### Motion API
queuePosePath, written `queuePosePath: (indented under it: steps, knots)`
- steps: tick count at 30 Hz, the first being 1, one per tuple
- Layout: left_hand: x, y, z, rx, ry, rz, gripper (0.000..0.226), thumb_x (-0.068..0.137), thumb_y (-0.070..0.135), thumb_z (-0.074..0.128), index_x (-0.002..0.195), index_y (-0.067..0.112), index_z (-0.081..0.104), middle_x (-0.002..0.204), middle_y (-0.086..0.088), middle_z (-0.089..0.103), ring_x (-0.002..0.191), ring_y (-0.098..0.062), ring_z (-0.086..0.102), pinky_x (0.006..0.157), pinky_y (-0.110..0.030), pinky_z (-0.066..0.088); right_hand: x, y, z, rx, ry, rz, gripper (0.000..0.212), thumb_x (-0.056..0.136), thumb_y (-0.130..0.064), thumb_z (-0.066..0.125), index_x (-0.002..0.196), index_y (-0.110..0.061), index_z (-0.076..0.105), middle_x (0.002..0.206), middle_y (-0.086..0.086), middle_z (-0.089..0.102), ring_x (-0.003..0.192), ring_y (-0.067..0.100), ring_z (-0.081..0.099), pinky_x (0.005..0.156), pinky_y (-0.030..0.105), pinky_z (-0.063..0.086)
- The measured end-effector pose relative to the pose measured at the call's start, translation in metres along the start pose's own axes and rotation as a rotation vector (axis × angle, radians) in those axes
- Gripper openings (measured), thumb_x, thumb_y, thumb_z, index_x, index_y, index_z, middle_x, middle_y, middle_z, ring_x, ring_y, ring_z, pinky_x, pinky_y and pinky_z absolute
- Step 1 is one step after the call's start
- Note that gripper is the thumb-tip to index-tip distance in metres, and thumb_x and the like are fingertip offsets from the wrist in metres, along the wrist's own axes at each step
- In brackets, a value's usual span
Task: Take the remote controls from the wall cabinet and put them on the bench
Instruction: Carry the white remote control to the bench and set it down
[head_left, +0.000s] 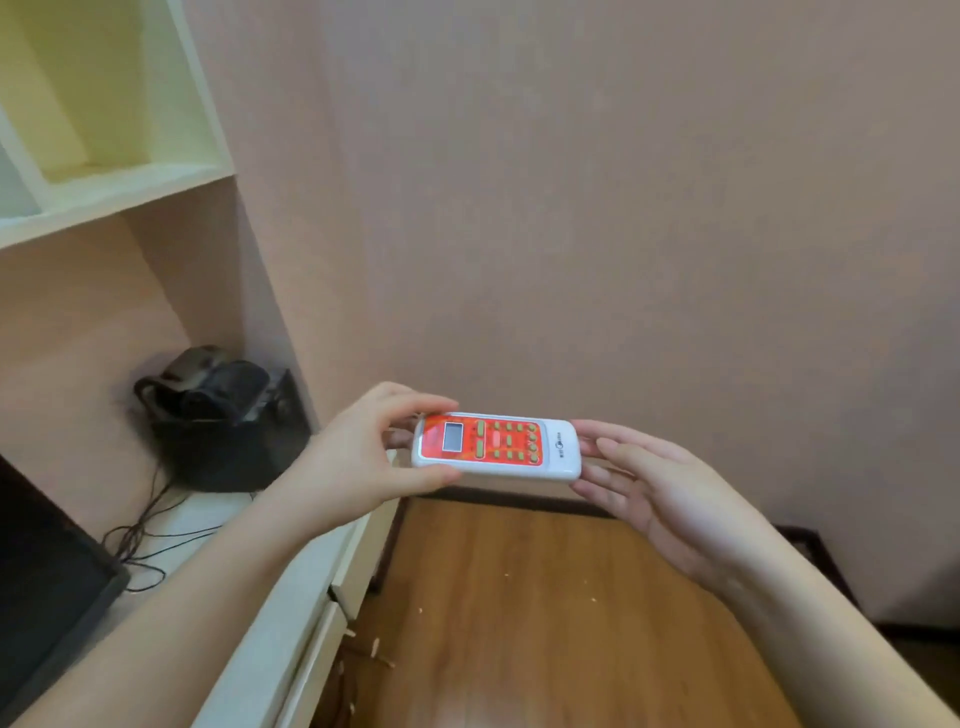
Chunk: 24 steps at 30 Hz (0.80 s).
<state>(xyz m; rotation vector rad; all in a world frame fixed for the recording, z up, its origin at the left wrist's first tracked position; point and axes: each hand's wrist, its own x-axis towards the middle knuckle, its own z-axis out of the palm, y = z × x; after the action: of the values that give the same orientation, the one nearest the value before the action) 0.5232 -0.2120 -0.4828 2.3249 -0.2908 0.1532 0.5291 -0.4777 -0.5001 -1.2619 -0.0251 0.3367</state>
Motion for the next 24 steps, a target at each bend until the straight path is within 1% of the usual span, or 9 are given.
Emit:
queuePosePath:
  steps: [3, 5, 9, 12, 13, 15, 17, 20, 24]
  knots:
    - [0.024, 0.012, 0.039, -0.019, -0.067, 0.045, 0.053, 0.069, 0.042, 0.08, 0.113, 0.052, 0.052, 0.113, 0.025, 0.051, 0.105, 0.014, 0.051, 0.073, -0.003, 0.048, -0.003, 0.002, -0.042, 0.028, 0.057, 0.016, 0.029, 0.1, -0.01, 0.043, 0.121, -0.006, 0.062, 0.112, 0.009, 0.072, 0.107, 0.02, 0.068, 0.089, 0.03, 0.056]
    - [0.037, 0.02, 0.066, -0.057, -0.097, 0.059, 0.051, 0.068, 0.043, 0.08, 0.11, 0.053, 0.053, 0.114, 0.022, 0.052, 0.106, 0.014, 0.05, 0.074, -0.003, 0.047, -0.005, 0.001, -0.071, 0.06, 0.081, 0.026, 0.029, 0.099, -0.011, 0.043, 0.12, -0.007, 0.063, 0.112, 0.009, 0.072, 0.107, 0.02, 0.068, 0.087, 0.029, 0.057]
    - [0.058, 0.037, 0.122, -0.117, -0.118, 0.096, 0.056, 0.065, 0.043, 0.076, 0.118, 0.042, 0.056, 0.114, 0.017, 0.053, 0.108, 0.008, 0.053, 0.078, -0.009, 0.052, -0.012, -0.001, -0.127, 0.115, 0.143, 0.049, 0.03, 0.099, -0.014, 0.045, 0.12, -0.006, 0.064, 0.113, 0.01, 0.071, 0.106, 0.02, 0.068, 0.085, 0.027, 0.057]
    - [0.07, 0.047, 0.161, -0.14, -0.14, 0.101, 0.056, 0.066, 0.033, 0.08, 0.117, 0.036, 0.058, 0.115, 0.01, 0.053, 0.106, 0.012, 0.053, 0.074, -0.004, 0.049, -0.018, 0.0, -0.16, 0.055, 0.196, 0.065, 0.029, 0.1, -0.017, 0.045, 0.119, -0.01, 0.065, 0.112, 0.007, 0.072, 0.106, 0.018, 0.068, 0.09, 0.029, 0.055]
    - [0.075, 0.051, 0.173, -0.14, -0.154, 0.101, 0.056, 0.066, 0.034, 0.08, 0.117, 0.037, 0.058, 0.115, 0.01, 0.054, 0.106, 0.011, 0.053, 0.074, -0.004, 0.049, -0.02, 0.0, -0.171, 0.041, 0.214, 0.069, 0.028, 0.1, -0.019, 0.046, 0.118, -0.011, 0.066, 0.11, 0.006, 0.073, 0.105, 0.017, 0.068, 0.092, 0.03, 0.054]
    - [0.085, 0.056, 0.194, -0.142, -0.187, 0.102, 0.058, 0.063, 0.041, 0.078, 0.118, 0.038, 0.058, 0.115, 0.012, 0.054, 0.107, 0.007, 0.055, 0.077, -0.008, 0.051, -0.023, 0.0, -0.191, 0.042, 0.246, 0.074, 0.028, 0.1, -0.02, 0.047, 0.118, -0.012, 0.066, 0.108, 0.005, 0.073, 0.105, 0.017, 0.068, 0.094, 0.033, 0.052]
    - [0.094, 0.059, 0.212, -0.151, -0.22, 0.109, 0.062, 0.063, 0.044, 0.076, 0.121, 0.033, 0.06, 0.115, 0.013, 0.054, 0.108, 0.005, 0.055, 0.082, -0.012, 0.053, -0.025, 0.002, -0.21, 0.053, 0.279, 0.083, 0.028, 0.1, -0.02, 0.047, 0.118, -0.012, 0.067, 0.11, 0.006, 0.073, 0.106, 0.018, 0.068, 0.094, 0.033, 0.053]
    - [0.108, 0.065, 0.237, -0.146, -0.269, 0.115, 0.065, 0.064, 0.046, 0.075, 0.124, 0.031, 0.059, 0.116, 0.016, 0.052, 0.109, 0.005, 0.054, 0.084, -0.012, 0.052, -0.026, 0.004, -0.233, 0.054, 0.325, 0.095, 0.028, 0.099, -0.022, 0.049, 0.118, -0.014, 0.067, 0.111, 0.006, 0.072, 0.105, 0.017, 0.068, 0.091, 0.03, 0.055]
    - [0.13, 0.066, 0.266, -0.149, -0.314, 0.126, 0.064, 0.065, 0.045, 0.076, 0.124, 0.036, 0.053, 0.117, 0.017, 0.052, 0.109, 0.006, 0.054, 0.084, -0.01, 0.051, -0.018, 0.005, -0.256, 0.036, 0.369, 0.095, 0.027, 0.099, -0.025, 0.05, 0.115, -0.017, 0.07, 0.108, 0.004, 0.073, 0.104, 0.014, 0.069, 0.091, 0.029, 0.054]
